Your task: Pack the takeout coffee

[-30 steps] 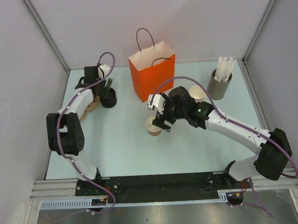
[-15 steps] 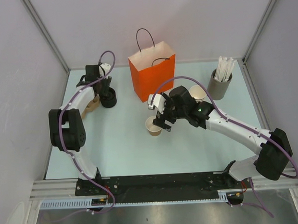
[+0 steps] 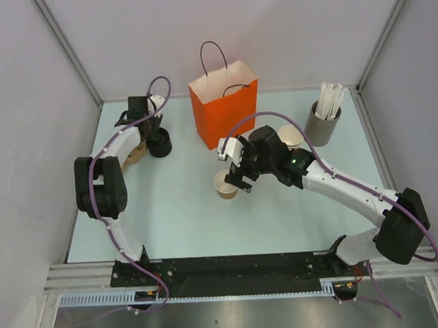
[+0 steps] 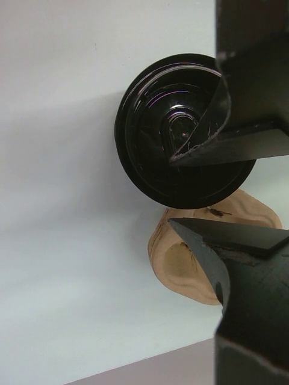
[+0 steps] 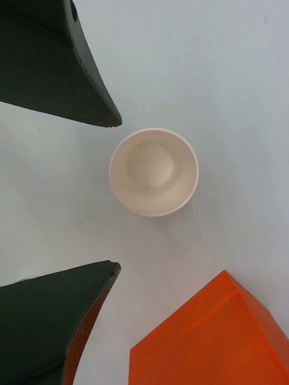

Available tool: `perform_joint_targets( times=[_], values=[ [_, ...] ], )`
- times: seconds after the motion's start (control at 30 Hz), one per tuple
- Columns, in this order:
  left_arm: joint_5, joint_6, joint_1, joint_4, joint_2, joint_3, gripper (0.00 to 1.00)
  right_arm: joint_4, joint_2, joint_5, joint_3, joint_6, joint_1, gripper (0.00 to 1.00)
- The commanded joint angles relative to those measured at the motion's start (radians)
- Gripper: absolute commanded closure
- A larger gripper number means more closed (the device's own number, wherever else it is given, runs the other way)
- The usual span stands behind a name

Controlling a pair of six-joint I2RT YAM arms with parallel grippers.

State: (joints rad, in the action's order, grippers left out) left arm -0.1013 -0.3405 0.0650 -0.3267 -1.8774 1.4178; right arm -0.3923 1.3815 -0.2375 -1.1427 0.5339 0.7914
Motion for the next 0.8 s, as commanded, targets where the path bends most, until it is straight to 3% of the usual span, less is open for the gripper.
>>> perform_joint_targets(
  times=[0.0,0.4,0.63,0.77],
  values=[
    [0.0,0.011,0.002,0.005,-0.005,0.038,0.57,0.009,-0.036,-0.011,0.003,0.011,-0.004,0.02],
    [-0.001,0.014,0.001,0.003,0.006,0.036,0.67,0.01,-0.039,-0.01,0.006,0.012,-0.006,0.02],
    [-0.006,0.015,0.001,-0.002,0.009,0.035,0.81,0.012,-0.042,-0.006,0.008,0.014,-0.004,0.02],
    [-0.012,0.015,-0.001,-0.003,0.017,0.035,0.83,0.012,-0.041,-0.006,0.009,0.015,-0.004,0.02]
  ],
)
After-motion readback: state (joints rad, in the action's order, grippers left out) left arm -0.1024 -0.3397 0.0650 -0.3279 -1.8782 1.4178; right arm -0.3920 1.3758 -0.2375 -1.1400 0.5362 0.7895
